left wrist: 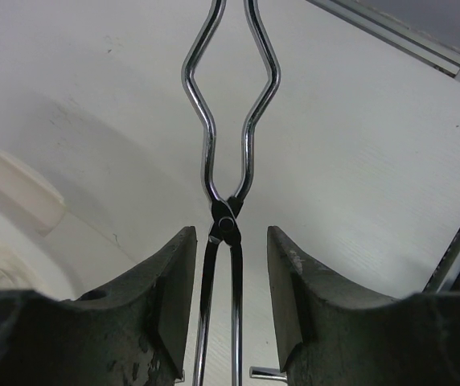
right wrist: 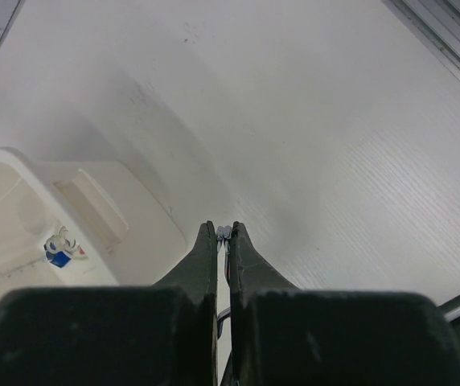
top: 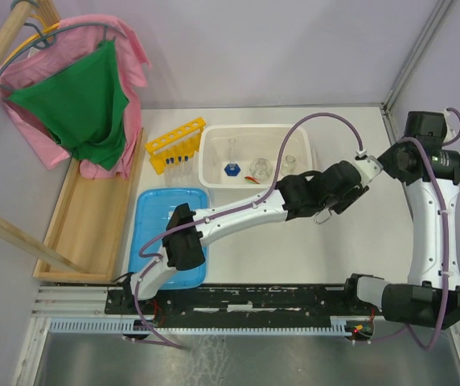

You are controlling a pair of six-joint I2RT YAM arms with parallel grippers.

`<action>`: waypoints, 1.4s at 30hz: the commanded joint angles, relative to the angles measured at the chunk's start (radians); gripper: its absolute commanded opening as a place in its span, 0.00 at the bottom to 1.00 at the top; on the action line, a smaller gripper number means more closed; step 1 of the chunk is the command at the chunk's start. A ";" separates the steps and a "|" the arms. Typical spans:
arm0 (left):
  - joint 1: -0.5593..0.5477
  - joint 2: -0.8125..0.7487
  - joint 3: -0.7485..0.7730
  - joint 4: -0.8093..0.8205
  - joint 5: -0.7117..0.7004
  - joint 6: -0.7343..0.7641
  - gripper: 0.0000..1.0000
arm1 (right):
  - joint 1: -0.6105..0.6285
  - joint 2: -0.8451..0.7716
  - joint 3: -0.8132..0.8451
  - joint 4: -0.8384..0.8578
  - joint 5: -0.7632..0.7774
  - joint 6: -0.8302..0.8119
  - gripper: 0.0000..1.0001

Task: Organize the chemistry lab equipment
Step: Pick up the chemistry item at the center of the board.

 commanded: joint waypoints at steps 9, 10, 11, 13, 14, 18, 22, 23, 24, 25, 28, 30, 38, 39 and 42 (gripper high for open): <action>-0.007 -0.009 0.044 0.081 -0.029 0.001 0.45 | 0.012 -0.059 -0.013 -0.003 -0.009 -0.007 0.01; -0.006 -0.011 0.046 0.081 -0.029 0.002 0.45 | 0.013 -0.059 -0.015 -0.003 -0.009 -0.007 0.01; -0.006 -0.013 0.046 0.081 -0.028 0.001 0.42 | 0.013 -0.060 -0.016 -0.003 -0.008 -0.008 0.01; -0.008 -0.017 0.046 0.081 -0.028 0.001 0.34 | 0.012 -0.060 -0.017 -0.002 -0.006 -0.008 0.01; -0.008 -0.019 0.045 0.078 -0.030 0.002 0.29 | 0.012 -0.059 -0.017 -0.002 -0.004 -0.009 0.01; -0.008 -0.025 0.046 0.069 -0.038 0.001 0.16 | 0.014 -0.056 -0.024 0.004 -0.001 -0.009 0.01; -0.008 -0.027 0.046 0.051 -0.045 0.002 0.06 | 0.014 -0.054 -0.029 0.007 -0.003 -0.008 0.01; -0.008 -0.027 0.046 0.046 -0.045 0.002 0.04 | 0.015 -0.056 -0.031 0.008 -0.002 -0.008 0.01; -0.008 -0.028 0.047 0.041 -0.046 0.001 0.03 | 0.015 -0.057 -0.031 0.011 0.000 -0.009 0.01; -0.008 -0.029 0.046 0.037 -0.045 0.000 0.03 | 0.014 -0.057 -0.030 0.012 0.000 -0.008 0.01; -0.008 -0.033 0.050 0.024 -0.053 0.003 0.03 | 0.014 -0.061 -0.026 0.017 -0.002 -0.015 0.01; -0.007 -0.033 0.058 0.010 -0.054 0.008 0.03 | 0.014 -0.064 -0.022 0.026 -0.014 -0.023 0.04; -0.003 -0.043 0.070 -0.029 -0.047 0.001 0.03 | 0.014 -0.097 -0.014 0.057 -0.085 -0.068 0.45; -0.003 -0.047 0.071 -0.032 -0.050 0.000 0.03 | 0.014 -0.102 -0.015 0.056 -0.081 -0.069 0.46; 0.000 -0.056 0.069 -0.040 -0.058 -0.001 0.03 | 0.015 -0.114 -0.010 0.050 -0.066 -0.071 0.49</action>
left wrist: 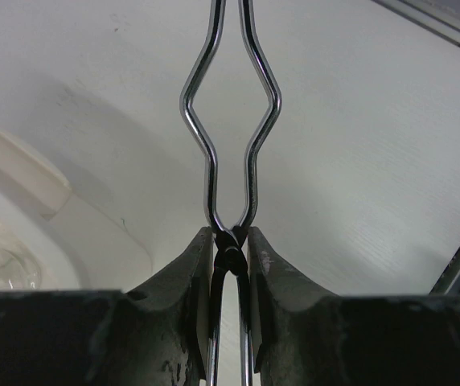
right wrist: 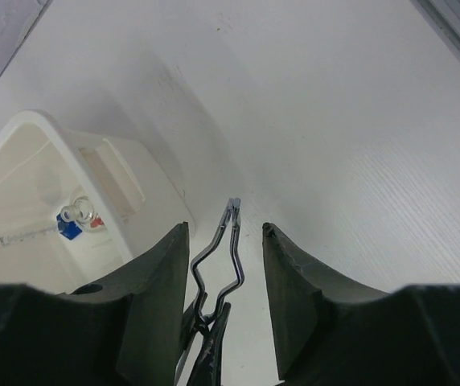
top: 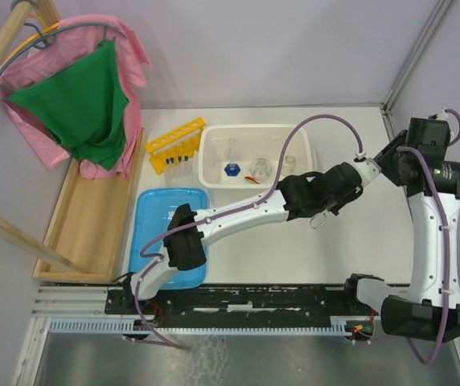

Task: Organize the chemistry lab equipment
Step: Pick up the chemistry item at the center of the board, then place the chemistry item in the storage box.

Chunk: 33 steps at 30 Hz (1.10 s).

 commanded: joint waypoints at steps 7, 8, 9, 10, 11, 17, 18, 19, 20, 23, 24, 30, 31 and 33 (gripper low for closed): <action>0.021 -0.106 0.058 -0.038 -0.072 0.028 0.03 | 0.001 -0.068 0.070 -0.030 0.186 0.009 0.47; 0.030 -0.114 0.062 -0.049 -0.075 0.030 0.03 | 0.001 -0.072 0.077 -0.037 0.223 0.017 0.47; 0.039 -0.125 0.064 -0.059 -0.074 0.032 0.03 | 0.001 -0.076 0.083 -0.045 0.247 0.023 0.47; 0.053 -0.143 0.064 -0.068 -0.070 0.032 0.03 | 0.002 -0.075 0.088 -0.049 0.267 0.031 0.47; 0.068 -0.157 0.066 -0.079 -0.064 0.030 0.03 | 0.001 -0.075 0.090 -0.049 0.284 0.037 0.46; 0.188 -0.260 0.069 -0.157 0.061 0.013 0.03 | 0.002 -0.058 0.065 0.007 0.275 0.061 0.46; 0.223 -0.279 0.066 -0.170 0.097 0.018 0.03 | 0.002 -0.048 0.062 0.017 0.263 0.060 0.46; 0.256 -0.302 0.050 -0.179 0.132 0.026 0.03 | 0.002 -0.035 0.058 0.027 0.249 0.060 0.46; 0.285 -0.324 0.042 -0.185 0.168 0.035 0.03 | 0.002 -0.021 0.056 0.038 0.230 0.059 0.46; 0.394 -0.387 -0.006 -0.188 0.290 0.059 0.03 | 0.001 0.023 0.047 0.072 0.174 0.054 0.44; 0.428 -0.402 -0.017 -0.189 0.342 0.064 0.03 | 0.002 0.038 0.045 0.084 0.156 0.052 0.44; 0.524 -0.423 -0.068 -0.241 0.525 0.174 0.03 | 0.002 0.128 0.057 0.118 0.088 0.036 0.41; 0.525 -0.413 -0.080 -0.256 0.528 0.199 0.03 | 0.002 0.139 0.059 0.125 0.083 0.030 0.41; 0.525 -0.401 -0.120 -0.271 0.529 0.247 0.03 | 0.002 0.161 0.067 0.134 0.071 0.020 0.41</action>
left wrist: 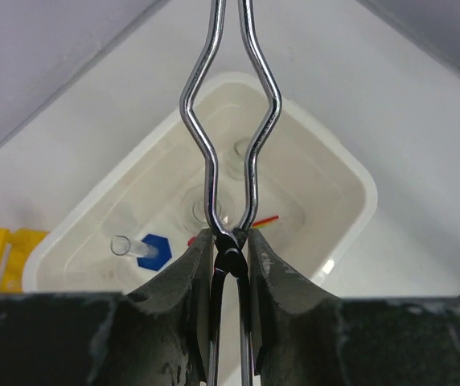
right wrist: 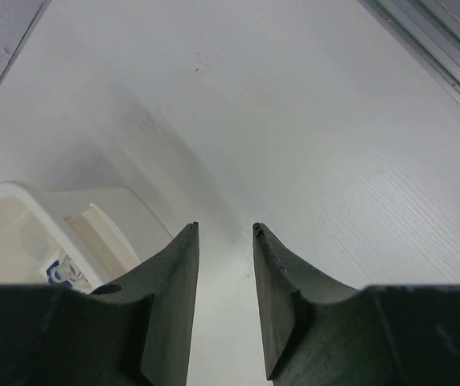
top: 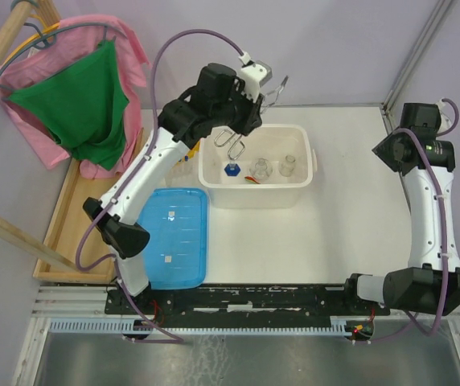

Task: Organize the chemistry lab equipment
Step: Place the chemistry item in the storage box.

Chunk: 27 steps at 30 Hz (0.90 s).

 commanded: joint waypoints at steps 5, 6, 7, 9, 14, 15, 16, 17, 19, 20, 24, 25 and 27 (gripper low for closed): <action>-0.026 0.027 -0.156 -0.025 0.080 0.271 0.03 | 0.001 0.072 0.037 0.085 -0.062 -0.050 0.40; -0.025 0.027 -0.168 -0.024 0.098 0.297 0.03 | 0.002 0.081 0.037 0.090 -0.068 -0.050 0.40; -0.026 0.024 -0.185 -0.018 0.107 0.323 0.03 | 0.001 0.088 0.036 0.097 -0.075 -0.049 0.40; -0.024 0.011 -0.223 0.019 0.118 0.363 0.03 | 0.001 0.104 0.031 0.111 -0.092 -0.046 0.40; -0.023 0.034 -0.243 0.023 0.137 0.467 0.03 | 0.001 0.147 0.039 0.137 -0.122 -0.044 0.40; -0.022 0.044 -0.243 0.012 0.142 0.498 0.03 | 0.001 0.156 0.043 0.140 -0.125 -0.045 0.40; -0.022 0.050 -0.250 0.008 0.150 0.526 0.03 | 0.002 0.162 0.047 0.143 -0.130 -0.045 0.40; -0.021 0.054 -0.259 0.009 0.161 0.550 0.03 | 0.001 0.169 0.050 0.145 -0.135 -0.045 0.40; -0.017 0.064 -0.276 0.028 0.176 0.593 0.03 | 0.000 0.177 0.045 0.157 -0.141 -0.044 0.40; -0.014 0.072 -0.276 0.028 0.183 0.609 0.03 | 0.001 0.182 0.043 0.163 -0.143 -0.044 0.40; -0.012 0.108 -0.269 0.026 0.227 0.645 0.03 | 0.001 0.201 0.038 0.177 -0.154 -0.040 0.40; -0.012 0.116 -0.270 0.029 0.225 0.651 0.03 | 0.001 0.206 0.038 0.181 -0.159 -0.039 0.40; -0.010 0.133 -0.270 0.028 0.216 0.668 0.03 | 0.001 0.212 0.036 0.190 -0.162 -0.037 0.40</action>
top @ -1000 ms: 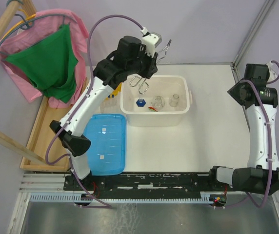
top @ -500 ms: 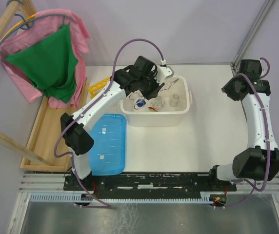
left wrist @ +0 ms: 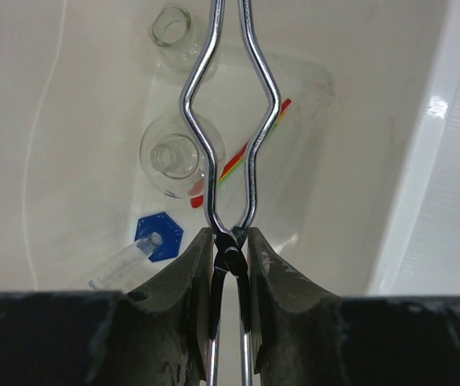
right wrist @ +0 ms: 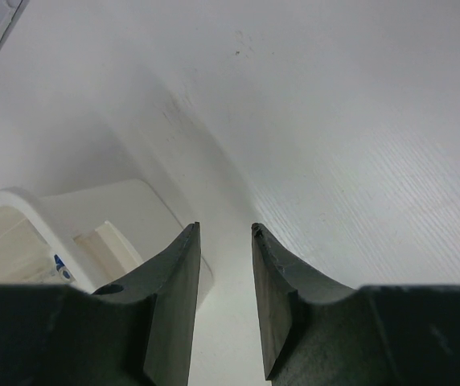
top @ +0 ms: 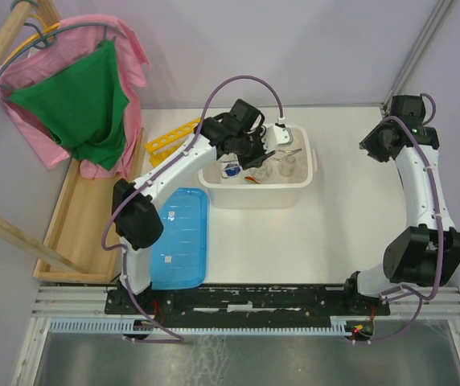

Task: Organize the chemistry lab equipment
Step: Place the chemistry item in the storage box.

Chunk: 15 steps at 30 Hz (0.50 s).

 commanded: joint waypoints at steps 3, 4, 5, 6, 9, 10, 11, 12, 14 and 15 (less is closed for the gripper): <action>0.014 0.037 0.003 0.048 0.051 0.103 0.03 | 0.001 0.023 0.038 0.065 -0.019 -0.002 0.40; 0.014 0.040 -0.002 0.049 0.052 0.102 0.03 | 0.001 0.029 0.038 0.067 -0.019 -0.002 0.40; 0.015 0.044 -0.009 0.048 0.051 0.102 0.03 | 0.001 0.033 0.039 0.068 -0.019 -0.002 0.40; 0.016 0.046 -0.020 0.052 0.050 0.102 0.03 | 0.001 0.037 0.040 0.067 -0.019 -0.001 0.40; 0.018 0.051 -0.058 0.064 0.058 0.093 0.03 | 0.001 0.046 0.040 0.072 -0.023 0.000 0.40; 0.018 0.051 -0.074 0.075 0.064 0.087 0.03 | 0.001 0.050 0.040 0.074 -0.023 0.000 0.39; 0.018 0.052 -0.091 0.086 0.070 0.080 0.03 | 0.001 0.051 0.040 0.075 -0.024 0.000 0.39; 0.017 0.053 -0.106 0.101 0.077 0.073 0.03 | 0.001 0.053 0.039 0.075 -0.026 0.001 0.39; 0.017 0.059 -0.125 0.119 0.089 0.064 0.03 | 0.002 0.058 0.040 0.075 -0.032 0.001 0.39; 0.017 0.063 -0.129 0.128 0.093 0.057 0.03 | 0.001 0.061 0.039 0.076 -0.033 0.001 0.39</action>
